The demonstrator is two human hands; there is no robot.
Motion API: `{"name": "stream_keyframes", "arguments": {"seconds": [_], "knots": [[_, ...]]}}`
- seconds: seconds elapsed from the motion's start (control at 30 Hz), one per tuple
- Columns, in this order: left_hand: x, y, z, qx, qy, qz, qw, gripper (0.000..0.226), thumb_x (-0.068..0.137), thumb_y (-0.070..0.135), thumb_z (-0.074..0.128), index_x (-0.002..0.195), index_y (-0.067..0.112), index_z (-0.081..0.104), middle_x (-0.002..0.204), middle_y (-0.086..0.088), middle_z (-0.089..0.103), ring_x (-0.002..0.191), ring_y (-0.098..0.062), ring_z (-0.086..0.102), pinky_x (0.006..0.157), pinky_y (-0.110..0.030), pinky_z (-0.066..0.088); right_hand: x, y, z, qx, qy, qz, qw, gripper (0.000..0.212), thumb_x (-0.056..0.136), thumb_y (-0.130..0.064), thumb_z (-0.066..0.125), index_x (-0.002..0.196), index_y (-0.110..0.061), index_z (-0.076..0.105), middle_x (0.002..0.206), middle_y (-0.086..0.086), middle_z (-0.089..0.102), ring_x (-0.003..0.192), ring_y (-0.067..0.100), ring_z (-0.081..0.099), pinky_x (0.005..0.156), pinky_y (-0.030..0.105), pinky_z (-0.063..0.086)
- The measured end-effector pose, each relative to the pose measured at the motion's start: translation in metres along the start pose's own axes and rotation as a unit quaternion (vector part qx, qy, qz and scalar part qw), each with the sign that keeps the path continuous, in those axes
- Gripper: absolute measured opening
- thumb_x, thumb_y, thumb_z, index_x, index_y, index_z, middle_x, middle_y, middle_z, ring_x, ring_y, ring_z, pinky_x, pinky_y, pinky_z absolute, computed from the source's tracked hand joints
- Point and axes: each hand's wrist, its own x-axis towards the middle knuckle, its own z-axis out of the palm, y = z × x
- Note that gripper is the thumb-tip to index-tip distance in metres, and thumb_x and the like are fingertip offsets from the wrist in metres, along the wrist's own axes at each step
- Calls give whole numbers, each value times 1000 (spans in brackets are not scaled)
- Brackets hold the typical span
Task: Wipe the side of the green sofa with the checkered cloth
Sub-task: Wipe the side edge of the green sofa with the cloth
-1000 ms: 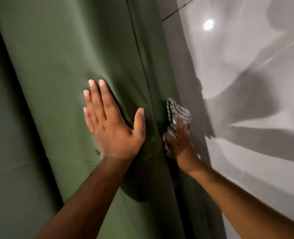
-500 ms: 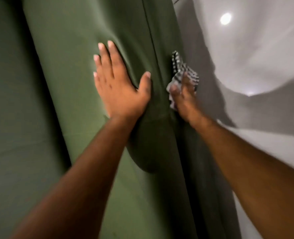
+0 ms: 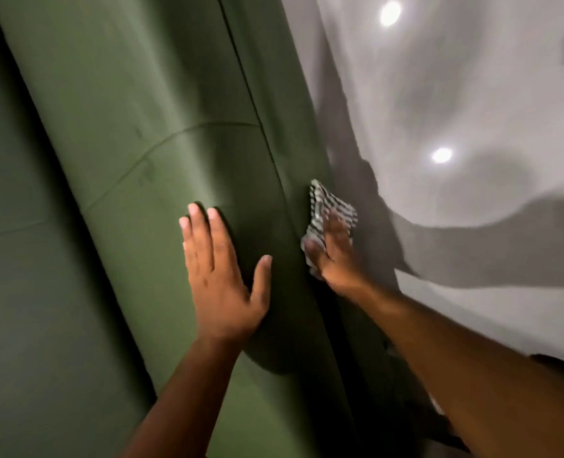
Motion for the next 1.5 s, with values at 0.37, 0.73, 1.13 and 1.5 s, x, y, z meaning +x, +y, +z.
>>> {"name": "stream_keyframes", "arguments": {"seconds": [0.37,0.73,1.13,1.5], "knots": [[-15,3,9,-12,35,-13,999,83,93,35,61,151,-9,22,160,-32,14,150,-46,8,124,-49,12,19,6,15,44,27,47,998,83,90,-68,36,154,-27,3,164,10,13,146,24,21,123,48,14],[-71,9,15,-37,16,-51,998,82,94,38,56,154,-3,16,163,-25,9,153,-38,3,123,-54,13,-176,105,52,50,32,134,989,78,87,-72,36,145,-45,-8,164,2,2,152,20,3,124,46,7],[-74,9,15,-14,18,-51,998,87,95,42,56,151,-11,16,158,-36,11,149,-51,7,124,-51,10,-4,44,17,85,0,114,990,93,71,-83,34,147,-46,-4,161,1,13,138,27,37,84,41,60],[-54,10,7,25,-6,-25,999,93,92,47,57,153,-6,12,161,-33,6,150,-48,2,124,-49,6,-183,93,40,90,-50,239,965,56,90,-57,53,139,-36,34,105,7,63,74,12,61,66,31,55]]}}
